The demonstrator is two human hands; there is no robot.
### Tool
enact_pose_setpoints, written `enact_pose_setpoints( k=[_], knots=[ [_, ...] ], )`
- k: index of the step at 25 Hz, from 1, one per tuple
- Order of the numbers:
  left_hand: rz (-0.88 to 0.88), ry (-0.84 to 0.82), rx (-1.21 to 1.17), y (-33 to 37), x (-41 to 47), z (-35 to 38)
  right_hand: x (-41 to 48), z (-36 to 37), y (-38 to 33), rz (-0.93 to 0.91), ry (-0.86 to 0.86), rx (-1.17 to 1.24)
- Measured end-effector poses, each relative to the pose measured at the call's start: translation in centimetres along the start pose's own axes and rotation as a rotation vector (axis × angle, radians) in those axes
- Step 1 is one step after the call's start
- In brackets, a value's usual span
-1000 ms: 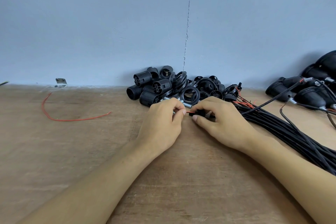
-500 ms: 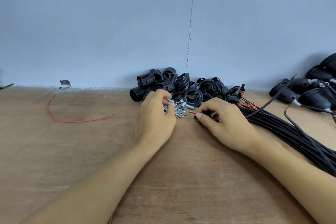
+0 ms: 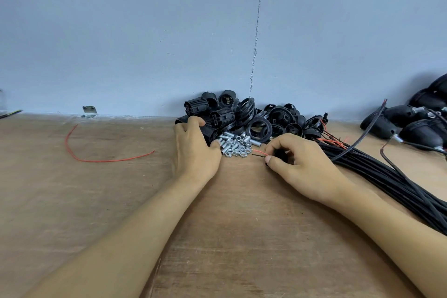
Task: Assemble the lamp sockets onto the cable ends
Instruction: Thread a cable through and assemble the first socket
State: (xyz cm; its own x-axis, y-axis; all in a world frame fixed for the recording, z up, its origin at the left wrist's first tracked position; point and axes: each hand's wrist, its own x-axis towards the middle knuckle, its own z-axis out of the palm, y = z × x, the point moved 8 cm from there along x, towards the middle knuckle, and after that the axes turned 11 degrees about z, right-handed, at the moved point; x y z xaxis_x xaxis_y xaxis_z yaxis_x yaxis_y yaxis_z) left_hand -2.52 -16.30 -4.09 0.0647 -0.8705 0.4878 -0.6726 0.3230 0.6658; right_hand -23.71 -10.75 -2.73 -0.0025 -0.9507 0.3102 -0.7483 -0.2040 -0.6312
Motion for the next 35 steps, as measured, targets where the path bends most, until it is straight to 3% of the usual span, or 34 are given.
enact_pose_setpoints(
  k=[7,13,20,35],
  knots=[
    [0.028,0.036,0.008,0.0,0.2,0.1,-0.1,0.1,-0.1,0.002,-0.002,-0.028],
    [0.307,0.060,0.239,3.0,-0.2,0.3,-0.1,0.2,-0.2,0.004,0.000,-0.073],
    [0.290,-0.148,0.253,2.1,0.2,2.4,-0.1,0.2,-0.4,-0.014,0.004,-0.089],
    [0.328,-0.097,0.100,3.0,-0.1,1.5,0.1,0.1,0.1,0.024,0.012,-0.055]
  ],
)
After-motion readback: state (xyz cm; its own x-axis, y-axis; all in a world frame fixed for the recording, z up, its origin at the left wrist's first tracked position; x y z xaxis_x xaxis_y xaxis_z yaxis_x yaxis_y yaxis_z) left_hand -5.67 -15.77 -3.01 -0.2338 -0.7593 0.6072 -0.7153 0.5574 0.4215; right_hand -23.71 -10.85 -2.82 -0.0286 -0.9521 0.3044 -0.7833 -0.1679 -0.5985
